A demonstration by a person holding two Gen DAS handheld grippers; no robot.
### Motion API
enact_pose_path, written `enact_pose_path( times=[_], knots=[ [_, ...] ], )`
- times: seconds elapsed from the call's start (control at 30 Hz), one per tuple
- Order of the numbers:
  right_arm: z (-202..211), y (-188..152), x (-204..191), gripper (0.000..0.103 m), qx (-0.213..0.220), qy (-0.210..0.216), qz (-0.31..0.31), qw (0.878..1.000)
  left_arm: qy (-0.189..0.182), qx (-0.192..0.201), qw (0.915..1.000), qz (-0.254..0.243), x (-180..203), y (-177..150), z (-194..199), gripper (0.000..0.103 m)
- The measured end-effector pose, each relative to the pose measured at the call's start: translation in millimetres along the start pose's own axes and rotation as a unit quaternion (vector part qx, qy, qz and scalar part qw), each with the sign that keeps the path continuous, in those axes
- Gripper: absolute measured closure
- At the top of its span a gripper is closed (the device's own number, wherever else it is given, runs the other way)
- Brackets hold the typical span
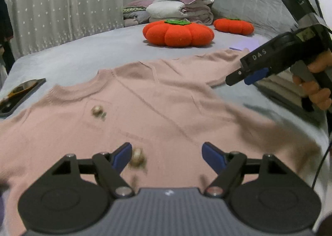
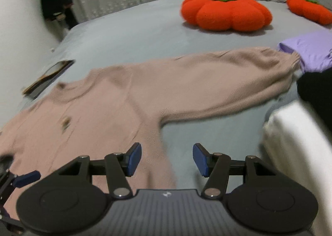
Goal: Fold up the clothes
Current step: 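Move both grippers over to the flat pink buttoned cardigan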
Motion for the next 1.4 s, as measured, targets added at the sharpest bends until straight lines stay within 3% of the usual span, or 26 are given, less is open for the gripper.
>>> enact_pose_path(
  times=[0.13, 0.33, 0.53, 0.7, 0.93, 1.27, 1.4],
  knots=[
    [24, -33, -8, 0.048, 0.004, 0.019, 0.005, 1.0, 0.017, 0.001, 0.9995, -0.025, 12, -22, 35, 0.022],
    [49, -80, 1, 0.048, 0.025, 0.017, -0.004, 1.0, 0.062, 0.015, 0.9978, -0.017, 20, -70, 97, 0.02],
    [65, -124, 13, 0.048, 0.064, 0.005, 0.007, 0.998, 0.128, 0.045, 0.9903, -0.029, 28, -114, 142, 0.02],
    [75, -158, 24, 0.047, 0.102, -0.009, 0.014, 0.995, 0.167, 0.066, 0.9837, -0.003, 31, -149, 167, 0.024],
    [83, -190, 45, 0.047, 0.137, 0.012, -0.007, 0.991, 0.226, 0.085, 0.9691, 0.049, 22, -178, 186, 0.039],
    [87, -195, 51, 0.048, 0.161, 0.023, -0.013, 0.987, 0.234, 0.121, 0.9567, 0.124, 5, -192, 202, 0.066],
    [76, -186, 54, 0.056, 0.16, 0.029, -0.046, 0.986, 0.227, 0.129, 0.9536, 0.149, 2, -189, 200, 0.074]
  ],
)
Point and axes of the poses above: each gripper's, at about its wrist camera, not at the fingertips, and z roughly against the way its jaws point, x to its right, y to its top, the point moved 7 cm from there along -z, roughly the way its jaws point, and after that the axes turned 11 degrees about -y, right-handed, at the moved point
